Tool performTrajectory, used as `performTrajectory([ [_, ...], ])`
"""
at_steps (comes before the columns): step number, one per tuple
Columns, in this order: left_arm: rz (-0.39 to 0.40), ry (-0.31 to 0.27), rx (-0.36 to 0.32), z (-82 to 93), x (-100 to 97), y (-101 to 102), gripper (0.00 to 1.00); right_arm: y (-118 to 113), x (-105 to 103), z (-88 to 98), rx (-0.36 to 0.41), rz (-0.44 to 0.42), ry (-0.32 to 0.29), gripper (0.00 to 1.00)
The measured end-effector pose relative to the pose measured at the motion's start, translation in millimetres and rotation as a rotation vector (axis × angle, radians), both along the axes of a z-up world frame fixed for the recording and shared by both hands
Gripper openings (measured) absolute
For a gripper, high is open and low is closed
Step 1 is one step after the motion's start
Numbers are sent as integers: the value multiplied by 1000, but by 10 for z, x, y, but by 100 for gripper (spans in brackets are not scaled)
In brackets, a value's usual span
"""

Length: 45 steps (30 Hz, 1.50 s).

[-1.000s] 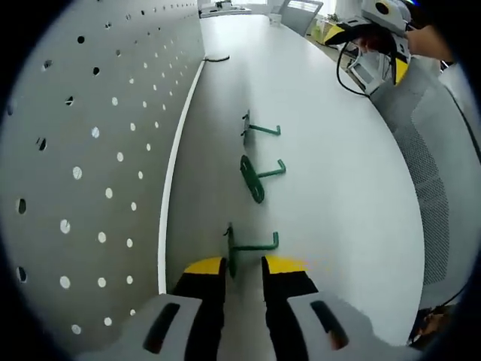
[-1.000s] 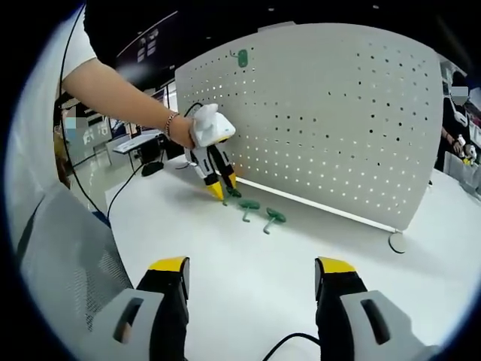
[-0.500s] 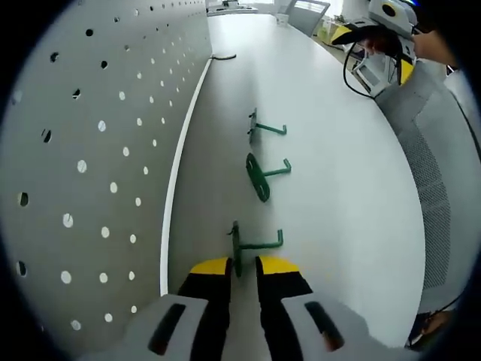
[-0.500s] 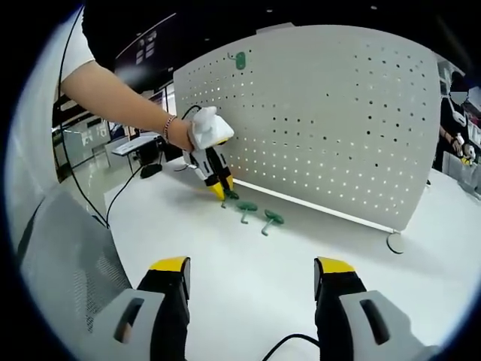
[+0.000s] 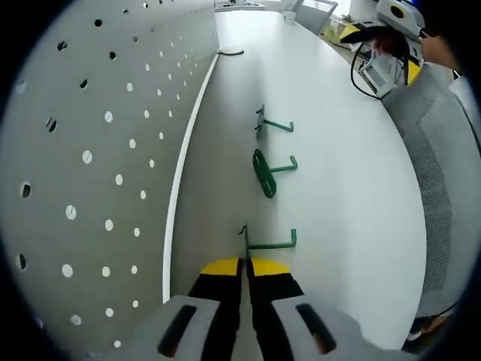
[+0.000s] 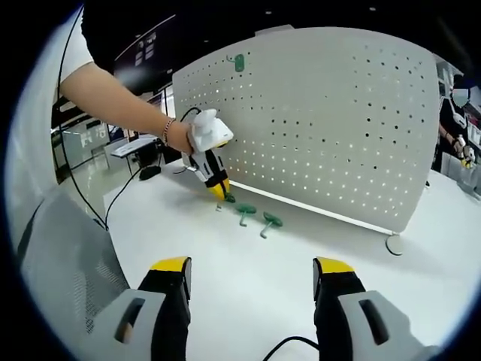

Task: Insert the hook assembly into the mounting plate slot until the hook locks in place.

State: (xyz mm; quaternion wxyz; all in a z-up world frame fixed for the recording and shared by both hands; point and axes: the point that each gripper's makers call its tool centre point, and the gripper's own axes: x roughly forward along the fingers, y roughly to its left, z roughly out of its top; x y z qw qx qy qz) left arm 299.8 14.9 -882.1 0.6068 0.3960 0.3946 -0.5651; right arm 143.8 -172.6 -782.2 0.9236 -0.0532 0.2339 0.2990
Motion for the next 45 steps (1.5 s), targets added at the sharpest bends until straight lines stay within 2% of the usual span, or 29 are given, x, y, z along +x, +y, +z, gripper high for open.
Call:
performTrajectory([
  [24, 7, -21, -16, -1, 9, -2, 2, -5, 16, 12, 8, -6, -5, 64],
  [26, 32, -8, -42, 13, -3, -19, 2, -4, 18, 15, 10, -6, -5, 64],
  [27, 59, 3, -95, 56, -4, -75, 2, 0, 21, 25, 12, -6, -8, 64],
  [28, 67, 18, -103, 69, -22, -80, 2, -1, 23, 26, 10, -6, -9, 64],
  [30, 45, 2, -129, 127, -23, -104, 2, -1, 32, 34, 14, -7, -11, 64],
  [32, 55, -8, -135, 156, -2, -85, 2, -2, 40, 37, 11, -8, -14, 64],
  [33, 63, -15, -168, 198, 14, -116, 2, -1, 45, 42, 13, -10, -15, 64],
  [36, 59, -46, -189, 256, 38, -107, 2, -2, 49, 58, 19, -14, -18, 64],
  [42, 85, -73, -273, 409, 54, -156, 2, 4, 54, 89, 32, -13, -28, 64],
  [45, 96, -85, -294, 465, 62, -165, 2, 9, 57, 96, 33, -11, -30, 64],
])
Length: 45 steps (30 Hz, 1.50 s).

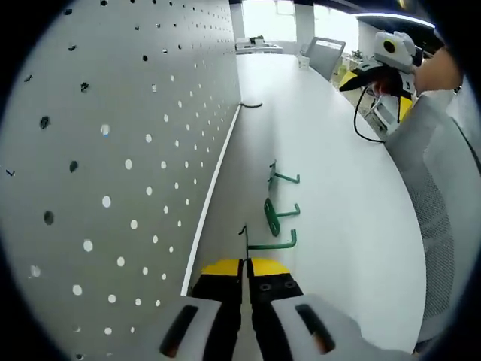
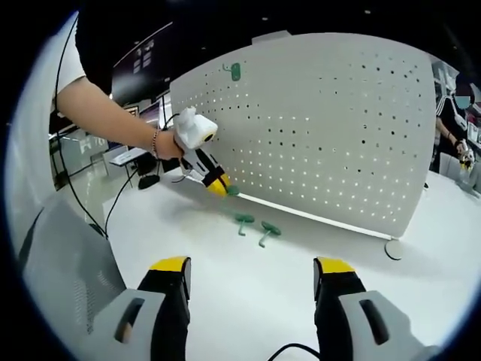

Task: Insert the hook assembly into the mounting plate slot until the hook locks in place.

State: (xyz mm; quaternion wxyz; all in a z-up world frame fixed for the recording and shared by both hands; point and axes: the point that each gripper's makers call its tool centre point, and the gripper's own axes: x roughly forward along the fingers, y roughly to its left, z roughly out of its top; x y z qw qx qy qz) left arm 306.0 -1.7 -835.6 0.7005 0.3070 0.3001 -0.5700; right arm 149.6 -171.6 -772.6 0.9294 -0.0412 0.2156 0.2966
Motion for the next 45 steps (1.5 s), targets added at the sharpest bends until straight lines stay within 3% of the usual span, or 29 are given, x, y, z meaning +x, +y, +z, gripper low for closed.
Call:
performTrajectory([
  [20, 110, -45, -236, 485, -41, -105, 2, 39, 10, 92, 12, 6, -23, 64],
  [26, 170, -37, -358, 703, -52, -160, 2, 46, 11, 98, 15, 8, -26, 64],
  [45, 253, -69, -544, 1135, -271, -232, 2, 58, 18, 163, 36, -1, -43, 64],
])
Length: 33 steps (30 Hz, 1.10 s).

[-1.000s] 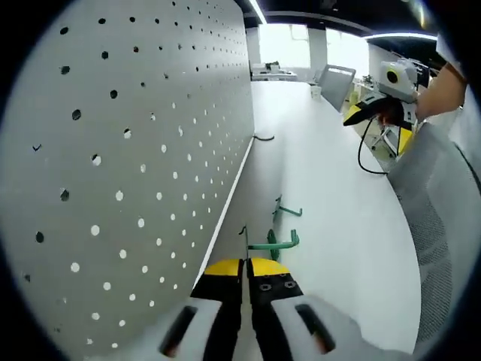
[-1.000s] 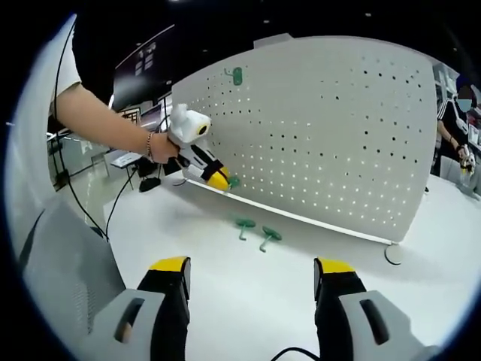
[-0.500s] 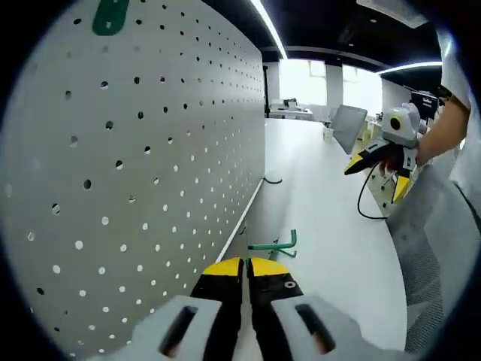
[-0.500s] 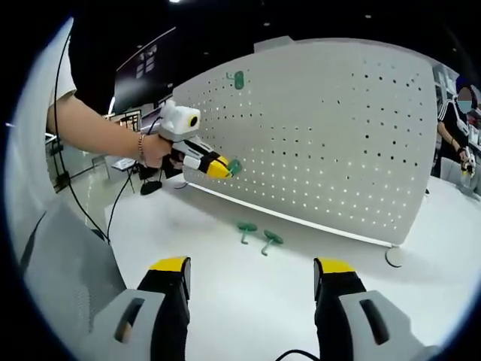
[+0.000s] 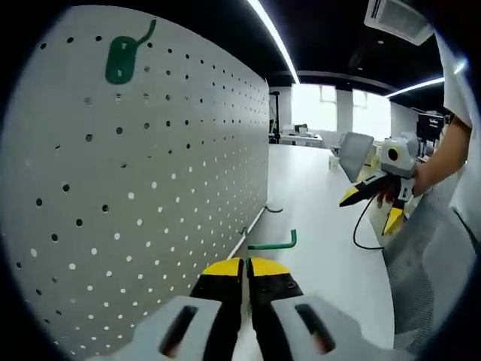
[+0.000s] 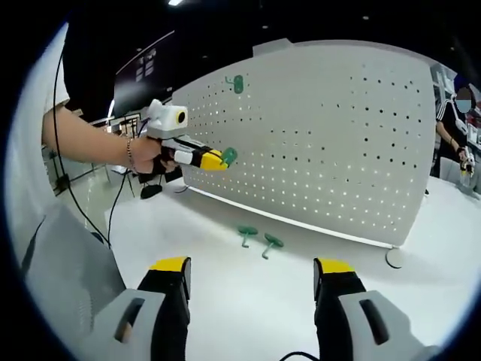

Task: Insert the hook assembly into the mounting plate slot until the hook locks in place.

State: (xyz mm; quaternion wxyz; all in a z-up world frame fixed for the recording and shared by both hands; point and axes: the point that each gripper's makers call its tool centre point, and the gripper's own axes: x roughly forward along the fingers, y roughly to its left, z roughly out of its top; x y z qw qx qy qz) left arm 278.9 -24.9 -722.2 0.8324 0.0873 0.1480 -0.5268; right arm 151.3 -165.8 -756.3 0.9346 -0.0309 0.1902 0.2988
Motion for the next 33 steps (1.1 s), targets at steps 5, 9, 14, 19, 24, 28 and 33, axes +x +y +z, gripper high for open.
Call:
performTrajectory([
  [5, 18, 1, -32, 75, -78, 9, 2, 4, 5, 25, 12, -4, -4, 63],
  [9, 23, -7, -53, 137, -153, 14, 2, 10, 7, 46, 19, -6, -10, 64],
  [14, 37, -30, -95, 283, -212, 9, 2, 13, -13, 50, 24, -5, -10, 64],
  [19, 64, -57, -136, 448, -253, 16, 2, -2, -16, 62, 36, -13, -13, 64],
  [24, 83, -65, -167, 517, -321, 34, 2, -12, -14, 76, 41, -15, -17, 64],
  [28, 97, -73, -184, 573, -370, 65, 2, -15, -22, 71, 46, -17, -17, 64],
  [33, 112, -66, -227, 652, -459, 113, 2, -7, -37, 73, 49, -16, -16, 64],
])
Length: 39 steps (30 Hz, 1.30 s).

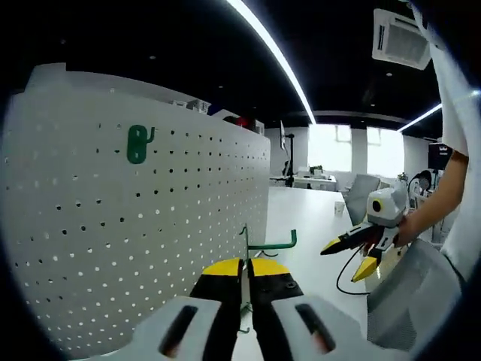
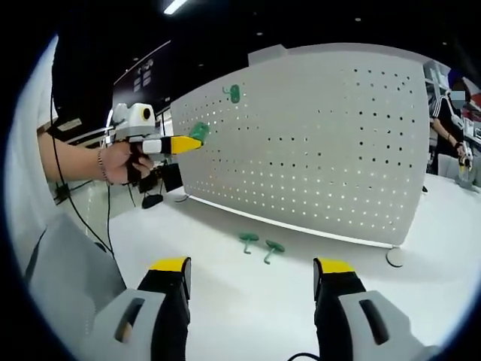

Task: Insert the hook assembly into the mounting plate slot until the hook locks in place.

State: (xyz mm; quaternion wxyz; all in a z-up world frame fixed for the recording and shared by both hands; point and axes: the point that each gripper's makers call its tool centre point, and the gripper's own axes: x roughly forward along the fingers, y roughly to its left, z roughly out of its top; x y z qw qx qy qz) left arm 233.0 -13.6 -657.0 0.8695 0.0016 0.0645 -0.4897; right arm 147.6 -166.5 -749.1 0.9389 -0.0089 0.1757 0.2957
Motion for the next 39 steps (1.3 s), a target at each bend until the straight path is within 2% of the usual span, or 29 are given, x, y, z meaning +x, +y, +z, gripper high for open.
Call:
performTrajectory([
  [15, 47, -7, -99, 205, -162, 95, 2, -2, -7, -11, 1, 1, 5, 64],
  [28, 58, -10, -106, 226, -175, 97, 2, 18, -1, 0, -1, 7, 3, 63],
  [32, 60, -8, -102, 209, -170, 100, 2, 31, 3, 57, 14, 4, -10, 64],
  [34, 61, -7, -103, 208, -169, 103, 2, 38, 15, 132, 41, 1, -38, 64],
  [37, 62, -5, -105, 197, -166, 104, 2, 91, 20, 299, 66, 19, -123, 61],
  [39, 64, -2, -104, 184, -164, 108, 2, 136, 8, 424, 127, 24, -157, 60],
])
